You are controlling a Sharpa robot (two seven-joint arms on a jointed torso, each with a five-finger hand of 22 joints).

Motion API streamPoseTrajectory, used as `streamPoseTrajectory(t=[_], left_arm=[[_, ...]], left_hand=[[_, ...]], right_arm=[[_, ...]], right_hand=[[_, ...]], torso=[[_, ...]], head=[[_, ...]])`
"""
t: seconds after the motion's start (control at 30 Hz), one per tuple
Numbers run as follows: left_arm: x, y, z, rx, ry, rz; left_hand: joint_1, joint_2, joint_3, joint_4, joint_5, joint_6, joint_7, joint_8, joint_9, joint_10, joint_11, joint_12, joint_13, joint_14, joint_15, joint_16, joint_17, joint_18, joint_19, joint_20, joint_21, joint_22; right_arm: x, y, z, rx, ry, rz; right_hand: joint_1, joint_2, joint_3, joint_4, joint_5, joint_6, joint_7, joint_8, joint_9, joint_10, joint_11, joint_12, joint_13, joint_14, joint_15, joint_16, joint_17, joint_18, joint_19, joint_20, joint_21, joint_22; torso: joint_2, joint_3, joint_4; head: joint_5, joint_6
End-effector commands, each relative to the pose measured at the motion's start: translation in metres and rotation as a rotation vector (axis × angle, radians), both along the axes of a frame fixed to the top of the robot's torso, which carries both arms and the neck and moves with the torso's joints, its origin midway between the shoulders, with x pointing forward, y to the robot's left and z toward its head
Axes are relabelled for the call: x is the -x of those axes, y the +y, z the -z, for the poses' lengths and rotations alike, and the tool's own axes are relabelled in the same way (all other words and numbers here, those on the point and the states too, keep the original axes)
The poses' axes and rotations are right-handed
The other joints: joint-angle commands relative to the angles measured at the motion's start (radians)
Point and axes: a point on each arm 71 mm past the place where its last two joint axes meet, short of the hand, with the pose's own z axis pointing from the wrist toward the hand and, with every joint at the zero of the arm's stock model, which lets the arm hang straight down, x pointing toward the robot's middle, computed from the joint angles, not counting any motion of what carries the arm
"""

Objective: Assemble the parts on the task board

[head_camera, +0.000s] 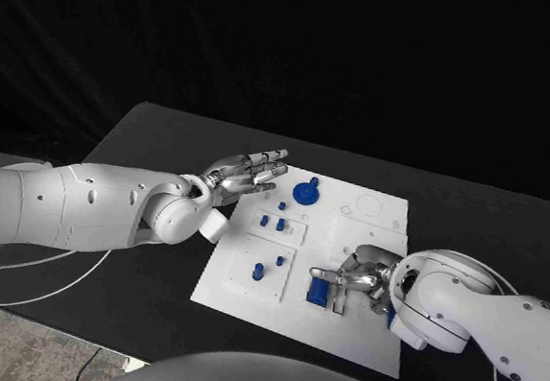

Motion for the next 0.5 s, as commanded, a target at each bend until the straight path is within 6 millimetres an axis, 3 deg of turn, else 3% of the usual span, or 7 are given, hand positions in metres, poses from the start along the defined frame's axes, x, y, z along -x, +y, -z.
streamPoseTrajectory(t=[0.03, 0.5], left_arm=[[0.0009, -0.0022, -0.0002, 0.017, 0.005, 0.021], [0.0014, -0.0022, -0.0001, 0.018, 0.010, 0.025]], left_hand=[[0.008, 0.003, 0.006, 0.000, 0.003, 0.004, 0.010, 0.005, 0.001, -0.001, 0.010, 0.004, 0.001, 0.000, 0.010, 0.003, 0.001, 0.010, 0.005, 0.000, 0.005, 0.001], [0.007, 0.004, 0.007, 0.000, 0.003, 0.013, 0.016, 0.007, 0.002, -0.001, 0.011, 0.006, 0.001, 0.001, 0.011, 0.004, 0.002, 0.009, 0.006, 0.000, 0.006, 0.003]], right_arm=[[0.0018, -0.0052, 0.0066, 0.040, 0.014, 0.000], [0.0017, -0.0124, 0.0003, -0.010, -0.056, 0.008]], right_hand=[[-0.016, 0.006, -0.012, 0.001, -0.007, -0.002, 0.005, 0.004, 0.003, 0.105, 0.010, 0.004, 0.263, 0.070, 0.005, -0.006, 0.065, 0.015, -0.005, 0.002, -0.004, 0.106], [-0.026, 0.000, -0.052, -0.002, -0.002, 0.007, 0.001, 0.024, 0.019, 0.105, 0.006, 0.004, 0.263, 0.070, 0.003, -0.006, 0.065, 0.016, -0.003, 0.001, -0.012, 0.106]], torso=[[0.000, 0.0000, 0.0000], [0.000, 0.0001, -0.0007]], head=[[0.001, 0.000], [0.009, 0.000]])
